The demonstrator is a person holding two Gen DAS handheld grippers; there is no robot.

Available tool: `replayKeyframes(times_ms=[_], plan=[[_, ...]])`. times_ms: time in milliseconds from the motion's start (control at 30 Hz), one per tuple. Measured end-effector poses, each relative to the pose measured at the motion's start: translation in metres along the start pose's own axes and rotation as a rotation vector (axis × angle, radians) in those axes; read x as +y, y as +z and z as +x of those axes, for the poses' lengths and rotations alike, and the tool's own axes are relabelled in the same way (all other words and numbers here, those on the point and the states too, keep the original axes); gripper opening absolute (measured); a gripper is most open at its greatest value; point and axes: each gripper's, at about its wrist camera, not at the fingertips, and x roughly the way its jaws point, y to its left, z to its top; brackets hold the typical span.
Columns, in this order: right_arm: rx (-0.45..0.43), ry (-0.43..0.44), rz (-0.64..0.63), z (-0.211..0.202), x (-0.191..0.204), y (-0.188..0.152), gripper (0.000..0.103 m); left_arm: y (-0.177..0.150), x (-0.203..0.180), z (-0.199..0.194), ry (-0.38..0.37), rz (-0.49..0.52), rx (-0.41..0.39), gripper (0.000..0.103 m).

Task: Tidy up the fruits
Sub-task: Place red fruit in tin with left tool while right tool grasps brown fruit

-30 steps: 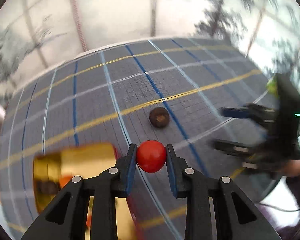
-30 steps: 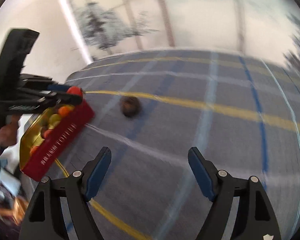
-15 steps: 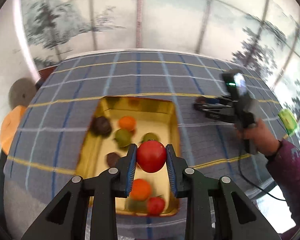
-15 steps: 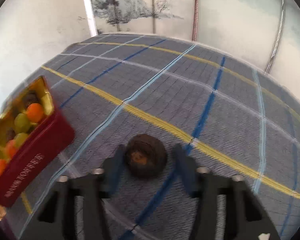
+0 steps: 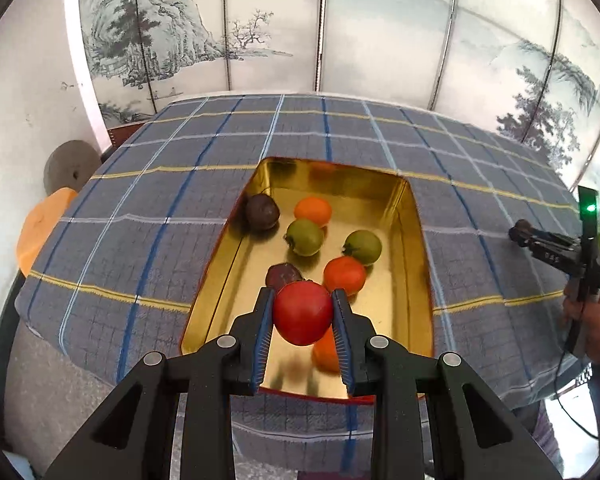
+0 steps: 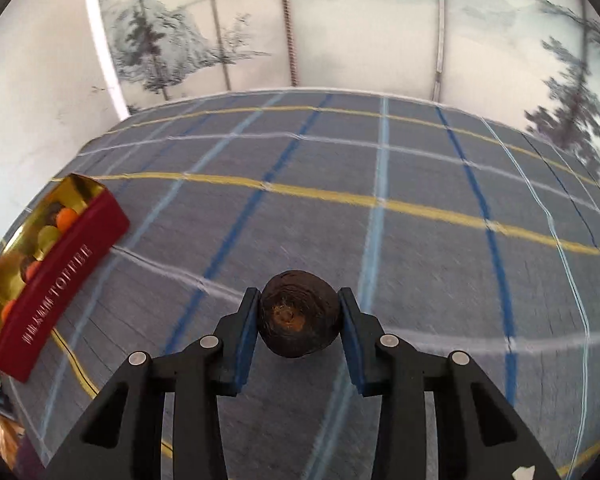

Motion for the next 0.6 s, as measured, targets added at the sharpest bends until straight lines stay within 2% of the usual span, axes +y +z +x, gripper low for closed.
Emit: replayKeyframes(times_ms=[133,367,600], plan=[[-0.001,-0.026,0.013,-0.002,-0.001,-0.004,0.036,-0.003,0.004,0.006,0.024,-0.011,0.0,0.03],[0.032,-0.049,-0.004,0.004,0.003,-0.004,0.036,-0.006,0.016,0.022,0.022,-0.052,0.012,0.03],[0.05,-0.055,-0.018,0.009,0.006,-0.002,0.036,-0.011,0.016,0.034,0.032,-0.048,0.029,0.03]])
